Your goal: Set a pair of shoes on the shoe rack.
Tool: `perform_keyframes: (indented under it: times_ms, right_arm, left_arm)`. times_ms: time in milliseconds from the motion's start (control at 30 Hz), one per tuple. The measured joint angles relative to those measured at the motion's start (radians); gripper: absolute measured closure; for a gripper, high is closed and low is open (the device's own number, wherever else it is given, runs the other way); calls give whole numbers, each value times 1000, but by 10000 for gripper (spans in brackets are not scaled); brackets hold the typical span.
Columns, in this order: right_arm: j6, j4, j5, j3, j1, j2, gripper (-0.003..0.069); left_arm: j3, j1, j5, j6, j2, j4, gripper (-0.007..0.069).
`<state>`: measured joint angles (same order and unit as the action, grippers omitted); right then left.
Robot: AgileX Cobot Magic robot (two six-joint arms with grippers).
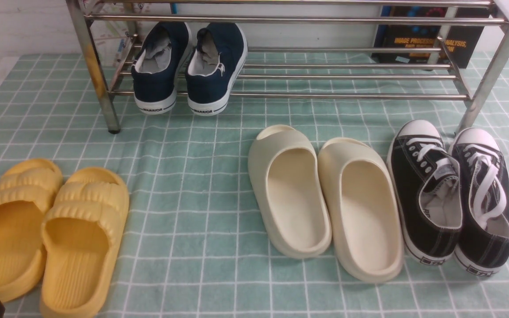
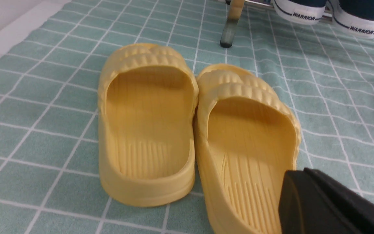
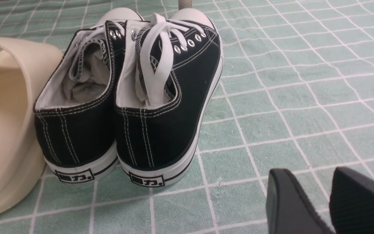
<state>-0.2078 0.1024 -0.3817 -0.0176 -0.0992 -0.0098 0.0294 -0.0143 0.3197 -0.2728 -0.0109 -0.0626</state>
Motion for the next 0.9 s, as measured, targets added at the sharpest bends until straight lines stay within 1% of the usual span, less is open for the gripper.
perform_keyframes:
  times_ms: [200,900]
  right_arm:
    - [0,0,0,0,0,0,419]
    - [0,0,0,0,0,0,419]
  left_arm:
    - [1,0,56,2,0,8,638]
    - [1,0,58,4,0,19,638]
